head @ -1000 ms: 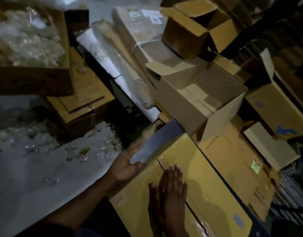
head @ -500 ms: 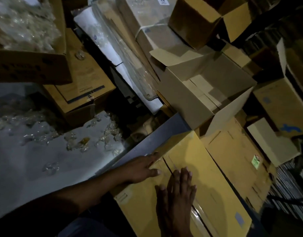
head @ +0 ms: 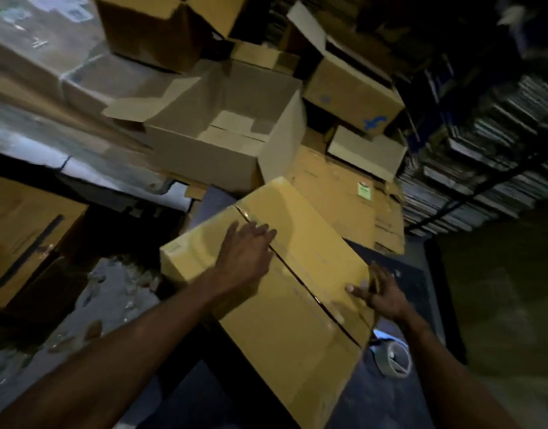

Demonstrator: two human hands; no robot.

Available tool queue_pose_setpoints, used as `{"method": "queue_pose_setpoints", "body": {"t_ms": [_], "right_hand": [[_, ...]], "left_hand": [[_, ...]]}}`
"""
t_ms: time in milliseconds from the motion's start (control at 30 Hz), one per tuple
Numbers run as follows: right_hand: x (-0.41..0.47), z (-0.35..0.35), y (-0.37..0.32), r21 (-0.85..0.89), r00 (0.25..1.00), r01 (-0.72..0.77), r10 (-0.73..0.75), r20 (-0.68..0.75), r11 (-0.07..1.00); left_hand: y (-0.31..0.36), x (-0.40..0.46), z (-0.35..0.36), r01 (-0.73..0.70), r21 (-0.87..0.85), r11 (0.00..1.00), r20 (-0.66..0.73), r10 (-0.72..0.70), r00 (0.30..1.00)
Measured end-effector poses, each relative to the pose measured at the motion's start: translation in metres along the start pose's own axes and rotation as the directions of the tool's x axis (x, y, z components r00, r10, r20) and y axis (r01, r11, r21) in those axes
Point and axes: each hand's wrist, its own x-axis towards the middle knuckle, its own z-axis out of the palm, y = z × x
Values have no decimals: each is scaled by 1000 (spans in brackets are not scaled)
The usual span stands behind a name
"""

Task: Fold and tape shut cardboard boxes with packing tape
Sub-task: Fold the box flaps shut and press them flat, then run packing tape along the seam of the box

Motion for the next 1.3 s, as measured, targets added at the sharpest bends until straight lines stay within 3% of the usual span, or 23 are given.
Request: {"method": "queue_pose_setpoints", "body": {"t_ms": [67,267,433,600,733,833,900,967,1067,1133,1300], "right_hand": [[2,-1,29,110,999,30,-33,27,993],[-33,9,30,31,984,-14,19,-179,999],[-51,21,41,76,966,-69,85,-244,995],[-54,39,67,111,960,54,-21,-278,992],[-43,33,99,150,953,296,-280,-119,943],[-39,28,133,215,924,377,-381,-27,901],[-23,32,167,193,930,366,-367,-30,911],[5,37,202,50,942,335,-334,-33,941],[40,49,235,-119,970,217,-201,133,969],[44,59,244,-176,966,222,-191,176,959],[37,81,253,-215,975,222,-211,73,951]], "left_hand": [[47,-27,32,-33,-20,999,97,35,995],[156,-81,96,-39,18,999,178,35,983],[199,-117,128,-14,137,991,121,-2,993],[187,-135,162,9,273,962,11,-12,1000],[166,-146,153,-11,323,946,-68,35,997],[147,-147,143,-50,385,921,-51,75,996],[133,-136,136,-27,435,900,-45,52,998],[124,-124,133,21,458,889,-34,-6,999],[129,-117,142,43,402,915,-42,-28,999],[145,-122,153,59,385,921,-61,-39,997],[200,-144,173,109,266,958,-216,-51,975]]}}
